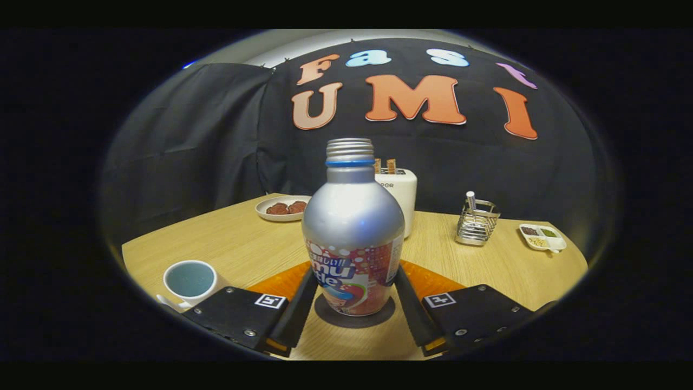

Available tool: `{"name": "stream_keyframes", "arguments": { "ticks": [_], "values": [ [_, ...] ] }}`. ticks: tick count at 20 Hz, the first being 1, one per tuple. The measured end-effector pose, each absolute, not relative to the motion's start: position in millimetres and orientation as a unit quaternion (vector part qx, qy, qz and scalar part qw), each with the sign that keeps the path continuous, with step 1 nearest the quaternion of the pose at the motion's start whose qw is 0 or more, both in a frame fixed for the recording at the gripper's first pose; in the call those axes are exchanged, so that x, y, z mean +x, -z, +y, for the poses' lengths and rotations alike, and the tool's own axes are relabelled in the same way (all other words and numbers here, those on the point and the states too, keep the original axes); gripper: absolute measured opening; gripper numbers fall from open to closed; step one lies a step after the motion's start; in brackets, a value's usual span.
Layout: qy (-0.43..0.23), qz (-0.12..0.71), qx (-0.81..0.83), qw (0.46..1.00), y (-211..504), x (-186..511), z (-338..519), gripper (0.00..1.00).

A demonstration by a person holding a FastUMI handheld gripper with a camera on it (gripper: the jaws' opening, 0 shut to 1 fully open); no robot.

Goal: Take the bottle from table, then pour the juice into the cup, finally place the bottle on the coaster

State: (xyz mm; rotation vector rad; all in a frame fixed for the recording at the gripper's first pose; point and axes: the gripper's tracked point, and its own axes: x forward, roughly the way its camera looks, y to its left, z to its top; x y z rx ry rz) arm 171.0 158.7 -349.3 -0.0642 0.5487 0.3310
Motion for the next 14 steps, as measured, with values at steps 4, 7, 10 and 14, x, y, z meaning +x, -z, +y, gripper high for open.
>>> {"name": "stream_keyframes", "arguments": {
  "ticks": [4,7,10,14],
  "values": [
    [-0.156,0.277,-0.037,0.947,361,166,155,0.78],
    [-0.157,0.274,-0.032,0.948,363,163,157,0.78],
    [-0.147,0.272,-0.045,0.95,361,164,150,0.81],
    [-0.151,0.256,-0.045,0.954,336,157,148,0.95]
  ]
}}
